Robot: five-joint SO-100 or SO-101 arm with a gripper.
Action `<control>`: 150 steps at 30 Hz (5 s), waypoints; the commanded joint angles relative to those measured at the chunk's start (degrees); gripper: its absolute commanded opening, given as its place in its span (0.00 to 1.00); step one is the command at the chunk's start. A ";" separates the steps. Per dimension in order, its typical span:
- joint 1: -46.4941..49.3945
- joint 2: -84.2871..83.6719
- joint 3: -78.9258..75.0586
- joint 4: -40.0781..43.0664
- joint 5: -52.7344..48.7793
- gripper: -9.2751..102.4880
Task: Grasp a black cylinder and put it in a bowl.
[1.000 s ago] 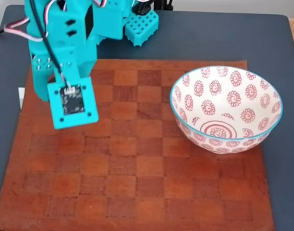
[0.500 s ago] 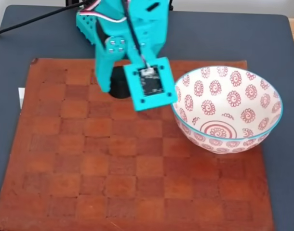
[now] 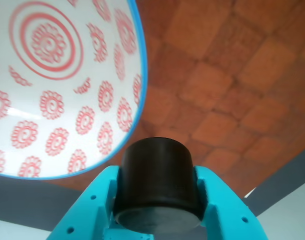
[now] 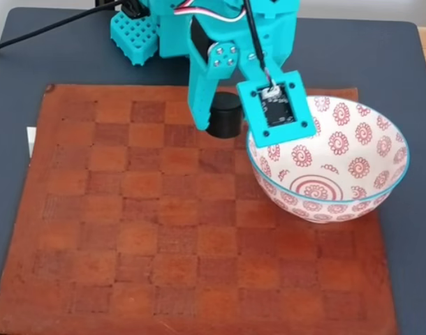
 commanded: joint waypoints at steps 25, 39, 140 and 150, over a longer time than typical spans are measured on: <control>-17.40 2.29 -6.94 -4.04 16.88 0.22; -17.05 -6.42 -7.38 -6.15 17.75 0.32; 10.11 106.88 93.52 -24.61 12.48 0.08; 10.11 106.88 93.52 -24.26 8.61 0.09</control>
